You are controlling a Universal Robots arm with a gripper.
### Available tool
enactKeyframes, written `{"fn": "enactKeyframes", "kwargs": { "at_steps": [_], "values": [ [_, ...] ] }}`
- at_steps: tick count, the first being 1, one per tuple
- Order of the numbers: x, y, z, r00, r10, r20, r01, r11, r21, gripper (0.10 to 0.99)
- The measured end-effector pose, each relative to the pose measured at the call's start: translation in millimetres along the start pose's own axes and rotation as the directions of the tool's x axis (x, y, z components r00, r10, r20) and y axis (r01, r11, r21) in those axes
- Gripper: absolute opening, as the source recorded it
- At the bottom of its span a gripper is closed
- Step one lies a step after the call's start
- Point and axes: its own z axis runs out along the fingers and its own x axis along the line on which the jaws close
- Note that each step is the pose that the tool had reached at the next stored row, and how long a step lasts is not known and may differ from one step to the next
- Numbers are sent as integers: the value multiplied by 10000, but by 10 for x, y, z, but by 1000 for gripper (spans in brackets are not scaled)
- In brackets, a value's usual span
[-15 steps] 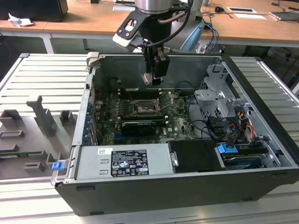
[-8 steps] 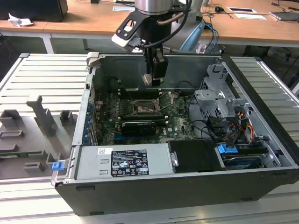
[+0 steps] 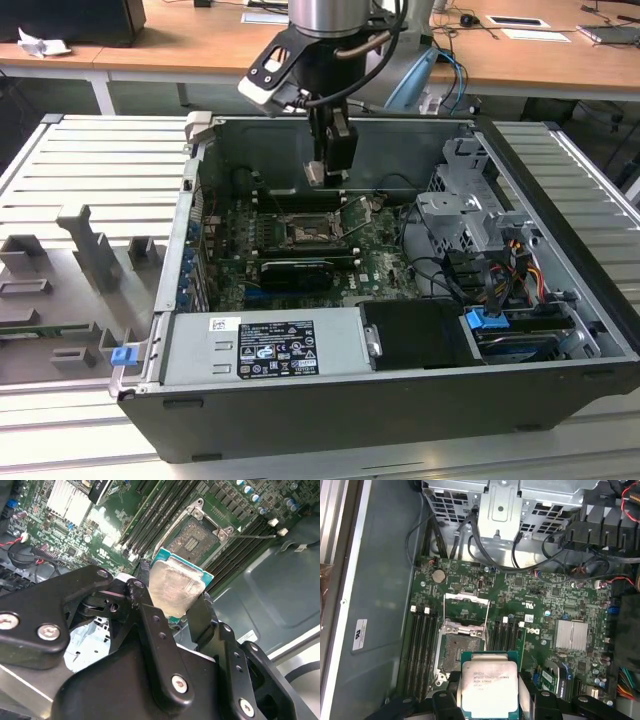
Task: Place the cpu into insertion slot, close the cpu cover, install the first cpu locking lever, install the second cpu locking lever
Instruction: 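Place the cpu into insertion slot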
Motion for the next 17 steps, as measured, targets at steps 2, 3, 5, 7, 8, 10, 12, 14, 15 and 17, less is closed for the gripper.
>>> {"fn": "enactKeyframes", "kwargs": {
  "at_steps": [2,3,5,7,8,10,12,14,15,17],
  "values": [
    [1,0,21,9998,199,30,-199,9998,7,537],
    [1,-1,30,9995,319,40,-319,9995,4,537],
    [1,-2,47,9980,627,66,-627,9980,-3,537],
    [0,-5,75,9968,799,84,-799,9968,-6,537],
    [0,-7,98,9966,819,92,-819,9966,-7,537],
    [6,-12,145,9965,835,94,-835,9965,-8,537],
    [10,-24,210,9965,832,93,-832,9965,-8,537],
    [11,-28,253,9965,833,94,-833,9965,-7,537],
    [12,-29,277,9965,832,94,-832,9965,-7,537],
    [14,-33,324,9962,868,95,-868,9962,-4,537]
  ]
}}
